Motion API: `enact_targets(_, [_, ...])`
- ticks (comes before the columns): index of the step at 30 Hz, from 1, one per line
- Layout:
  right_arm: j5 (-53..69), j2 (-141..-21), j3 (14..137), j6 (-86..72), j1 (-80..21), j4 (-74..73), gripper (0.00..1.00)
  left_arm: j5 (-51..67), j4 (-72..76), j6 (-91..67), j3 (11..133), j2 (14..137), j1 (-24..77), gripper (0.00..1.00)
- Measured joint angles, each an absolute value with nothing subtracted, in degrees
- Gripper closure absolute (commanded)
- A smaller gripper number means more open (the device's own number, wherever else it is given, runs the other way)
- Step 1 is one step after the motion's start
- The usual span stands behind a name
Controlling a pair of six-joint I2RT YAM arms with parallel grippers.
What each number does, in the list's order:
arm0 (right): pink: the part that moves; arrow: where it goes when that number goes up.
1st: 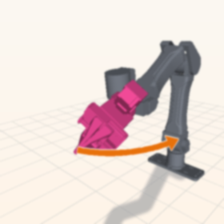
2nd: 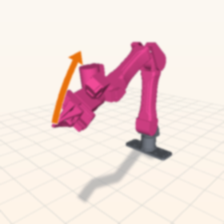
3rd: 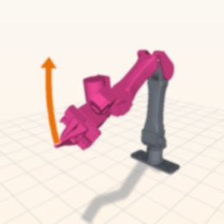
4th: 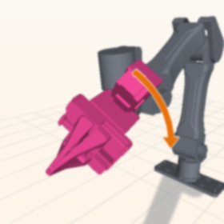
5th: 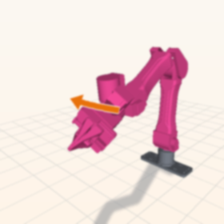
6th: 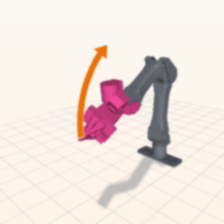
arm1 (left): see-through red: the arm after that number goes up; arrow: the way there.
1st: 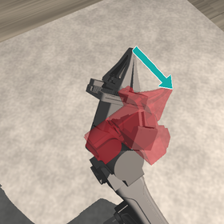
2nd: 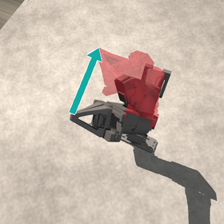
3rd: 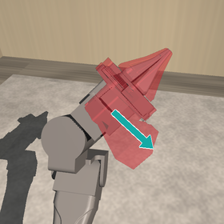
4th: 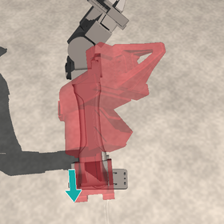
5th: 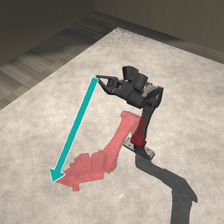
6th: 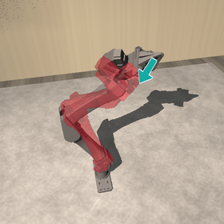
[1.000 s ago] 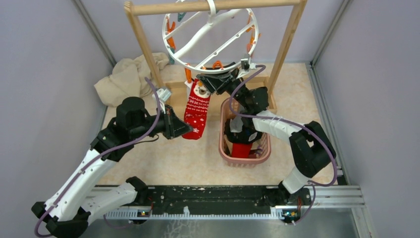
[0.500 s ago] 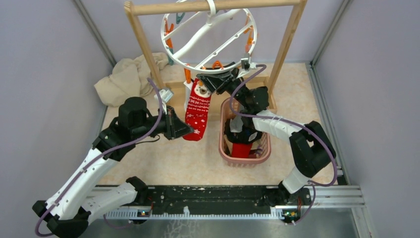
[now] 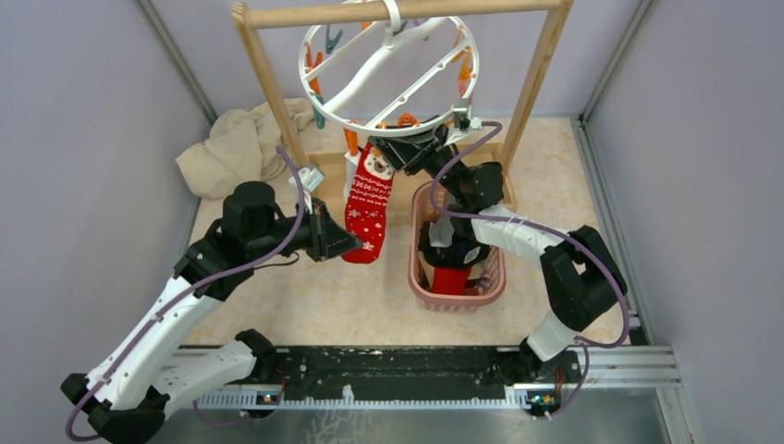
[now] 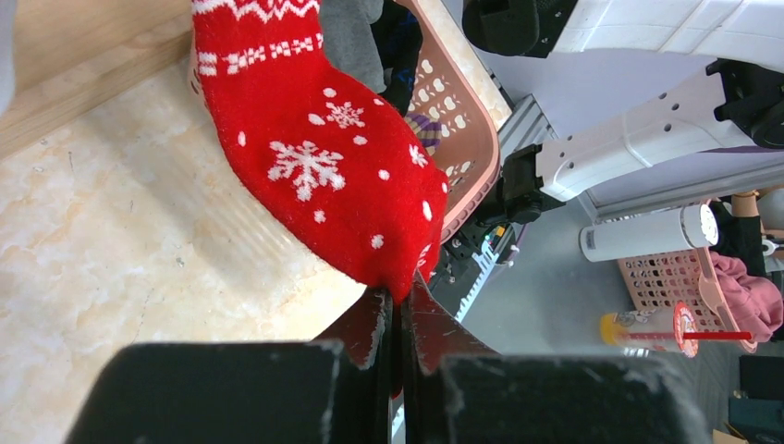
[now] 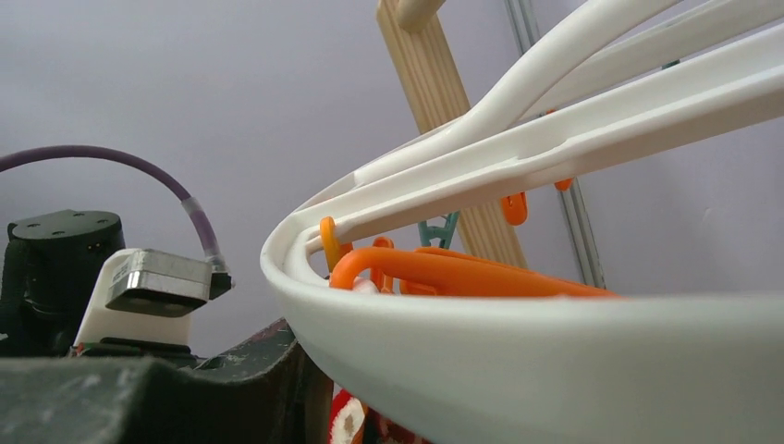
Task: Remove the socks clipped to the hanger
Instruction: Remove the sock from the hanger.
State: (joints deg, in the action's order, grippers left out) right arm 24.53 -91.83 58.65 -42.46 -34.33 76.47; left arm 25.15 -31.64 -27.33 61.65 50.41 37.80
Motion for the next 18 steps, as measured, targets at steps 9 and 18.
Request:
enact_targets(9, [24.84,-91.88,59.0,-42.7,-34.24,77.23,1.0,25.15,-31.27,-27.4,61.14,50.41,37.8,0.98])
enact_targets(18, [25.08,-91.88,59.0,-42.72,-33.95,77.03,0.69,25.15,-31.2,-27.42,61.12,50.41,37.8,0.98])
